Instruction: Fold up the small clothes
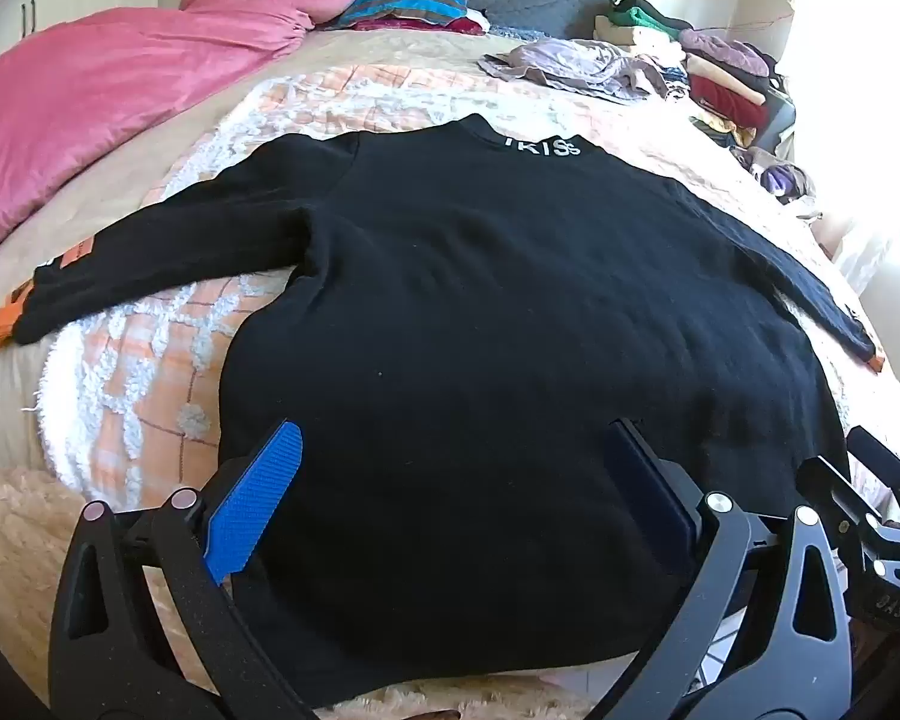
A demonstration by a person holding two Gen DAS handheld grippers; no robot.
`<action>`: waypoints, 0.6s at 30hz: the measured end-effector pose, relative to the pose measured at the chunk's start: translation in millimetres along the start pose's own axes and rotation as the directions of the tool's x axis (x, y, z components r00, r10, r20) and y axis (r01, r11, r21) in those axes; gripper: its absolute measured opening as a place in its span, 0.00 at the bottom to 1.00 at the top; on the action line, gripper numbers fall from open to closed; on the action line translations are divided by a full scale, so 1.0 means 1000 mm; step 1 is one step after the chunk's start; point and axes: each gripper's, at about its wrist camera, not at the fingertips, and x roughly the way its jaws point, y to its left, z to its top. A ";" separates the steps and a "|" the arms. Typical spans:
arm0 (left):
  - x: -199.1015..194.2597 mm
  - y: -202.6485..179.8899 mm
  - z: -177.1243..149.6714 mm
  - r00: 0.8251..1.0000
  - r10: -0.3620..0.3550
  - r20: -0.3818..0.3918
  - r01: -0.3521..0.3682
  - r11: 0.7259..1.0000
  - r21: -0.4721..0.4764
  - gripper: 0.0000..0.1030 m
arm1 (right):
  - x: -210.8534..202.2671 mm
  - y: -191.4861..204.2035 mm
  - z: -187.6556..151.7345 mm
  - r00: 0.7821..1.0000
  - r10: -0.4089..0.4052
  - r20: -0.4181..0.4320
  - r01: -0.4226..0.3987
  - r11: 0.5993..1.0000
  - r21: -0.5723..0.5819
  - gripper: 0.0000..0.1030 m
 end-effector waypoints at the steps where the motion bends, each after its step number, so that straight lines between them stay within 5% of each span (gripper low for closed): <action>1: 0.000 0.000 0.000 1.000 0.000 -0.001 0.000 1.000 0.000 0.92 | -0.001 0.000 0.000 1.000 -0.008 0.009 0.008 1.000 -0.007 0.96; 18: -0.005 0.001 -0.001 1.000 -0.017 -0.003 0.017 1.000 0.000 0.92 | -0.005 0.008 0.000 1.000 0.010 -0.006 -0.010 1.000 -0.021 0.96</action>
